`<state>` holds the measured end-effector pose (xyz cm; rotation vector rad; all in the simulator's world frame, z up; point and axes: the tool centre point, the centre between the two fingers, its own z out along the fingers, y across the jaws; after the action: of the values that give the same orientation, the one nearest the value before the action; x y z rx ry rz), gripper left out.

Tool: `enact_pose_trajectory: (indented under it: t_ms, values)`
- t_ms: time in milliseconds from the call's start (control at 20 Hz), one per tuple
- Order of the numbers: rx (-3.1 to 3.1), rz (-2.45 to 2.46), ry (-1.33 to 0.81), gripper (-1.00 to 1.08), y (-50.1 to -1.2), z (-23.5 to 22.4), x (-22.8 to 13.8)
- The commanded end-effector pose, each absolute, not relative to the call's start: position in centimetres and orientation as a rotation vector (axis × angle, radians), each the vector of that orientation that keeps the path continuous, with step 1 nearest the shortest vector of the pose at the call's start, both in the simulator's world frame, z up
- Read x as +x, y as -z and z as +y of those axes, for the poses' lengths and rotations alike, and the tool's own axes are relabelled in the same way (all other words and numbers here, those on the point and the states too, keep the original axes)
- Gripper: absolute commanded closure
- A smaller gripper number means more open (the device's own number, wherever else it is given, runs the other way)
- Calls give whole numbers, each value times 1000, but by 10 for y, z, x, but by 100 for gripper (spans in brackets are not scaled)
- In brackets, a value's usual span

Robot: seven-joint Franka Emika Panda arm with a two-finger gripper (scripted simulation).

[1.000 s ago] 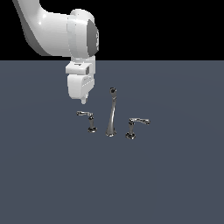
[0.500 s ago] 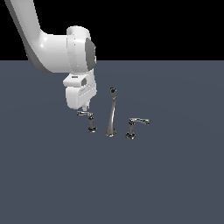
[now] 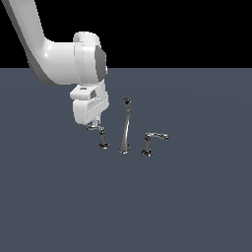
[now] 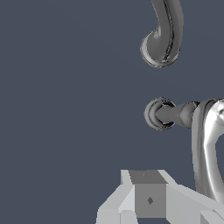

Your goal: Turn on the faucet by rotating a designated handle.

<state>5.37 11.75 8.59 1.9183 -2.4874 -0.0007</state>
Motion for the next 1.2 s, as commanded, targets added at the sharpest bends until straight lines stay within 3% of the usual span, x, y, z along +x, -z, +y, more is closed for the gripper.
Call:
enact_pose_trajectory:
  t_ms: [0,450,550,1150]
  values:
    - [1920,-2486,1,108,-86,123,48]
    - [1919,-2488,0,108,-86,145,21]
    - [1921,-2493,-15,108,-86,141,28]
    - [1920,-2489,-5,108,-86,141,-10]
